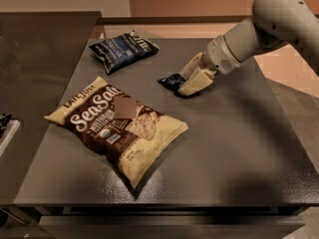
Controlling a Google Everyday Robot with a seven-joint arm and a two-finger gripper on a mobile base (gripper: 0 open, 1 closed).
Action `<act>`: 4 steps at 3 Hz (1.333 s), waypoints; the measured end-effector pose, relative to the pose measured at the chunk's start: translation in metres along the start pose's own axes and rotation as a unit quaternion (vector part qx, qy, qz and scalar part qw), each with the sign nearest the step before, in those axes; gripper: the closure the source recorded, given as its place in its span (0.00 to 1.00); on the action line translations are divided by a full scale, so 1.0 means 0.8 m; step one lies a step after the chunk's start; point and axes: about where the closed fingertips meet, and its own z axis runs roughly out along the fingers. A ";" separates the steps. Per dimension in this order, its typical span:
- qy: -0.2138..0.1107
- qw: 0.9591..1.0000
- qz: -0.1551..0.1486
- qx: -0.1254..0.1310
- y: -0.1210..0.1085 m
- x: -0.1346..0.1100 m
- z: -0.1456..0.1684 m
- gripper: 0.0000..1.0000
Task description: Pick rxbar blueberry
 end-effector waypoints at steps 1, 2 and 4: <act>-0.012 1.000 -0.010 0.007 0.003 -0.022 -0.019 1.00; -0.024 0.999 -0.023 0.019 0.002 -0.045 -0.040 1.00; -0.048 0.996 -0.054 0.049 0.000 -0.093 -0.099 1.00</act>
Offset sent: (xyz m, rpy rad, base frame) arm -0.0058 0.0008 0.0833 0.0631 -0.1223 0.0060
